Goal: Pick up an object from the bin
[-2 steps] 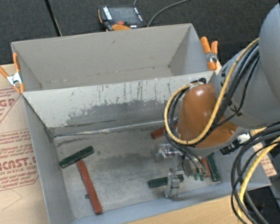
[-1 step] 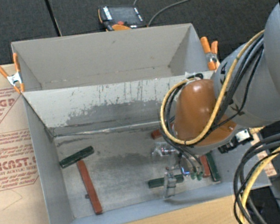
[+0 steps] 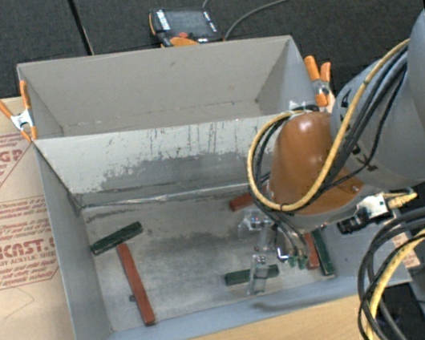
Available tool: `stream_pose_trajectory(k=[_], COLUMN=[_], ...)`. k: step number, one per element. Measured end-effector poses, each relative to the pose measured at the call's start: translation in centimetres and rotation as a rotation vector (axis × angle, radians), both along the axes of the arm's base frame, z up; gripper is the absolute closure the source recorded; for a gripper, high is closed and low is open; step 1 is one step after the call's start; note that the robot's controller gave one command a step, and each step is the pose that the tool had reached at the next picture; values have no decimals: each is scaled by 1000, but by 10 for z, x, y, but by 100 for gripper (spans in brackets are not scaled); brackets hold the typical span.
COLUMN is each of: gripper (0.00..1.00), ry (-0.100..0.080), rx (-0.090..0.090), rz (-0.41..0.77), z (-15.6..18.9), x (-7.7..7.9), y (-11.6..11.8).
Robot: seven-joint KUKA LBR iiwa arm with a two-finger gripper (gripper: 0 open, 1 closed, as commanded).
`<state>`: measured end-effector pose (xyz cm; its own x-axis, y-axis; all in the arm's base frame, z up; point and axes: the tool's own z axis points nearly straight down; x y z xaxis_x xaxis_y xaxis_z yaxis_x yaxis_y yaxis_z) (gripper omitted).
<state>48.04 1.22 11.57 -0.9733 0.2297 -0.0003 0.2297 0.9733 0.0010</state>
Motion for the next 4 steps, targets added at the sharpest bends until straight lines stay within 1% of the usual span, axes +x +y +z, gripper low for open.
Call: stream_pose_trajectory(k=[1,2,3,4], gripper=[0,0,100,100], ry=[-2,-5,0,-7], rx=[-1,-1,0,0], rz=[7,6,7,8], z=[-48,-47,-47,44], x=[-1,0,-1,1], y=[-5,-4,-4,-4])
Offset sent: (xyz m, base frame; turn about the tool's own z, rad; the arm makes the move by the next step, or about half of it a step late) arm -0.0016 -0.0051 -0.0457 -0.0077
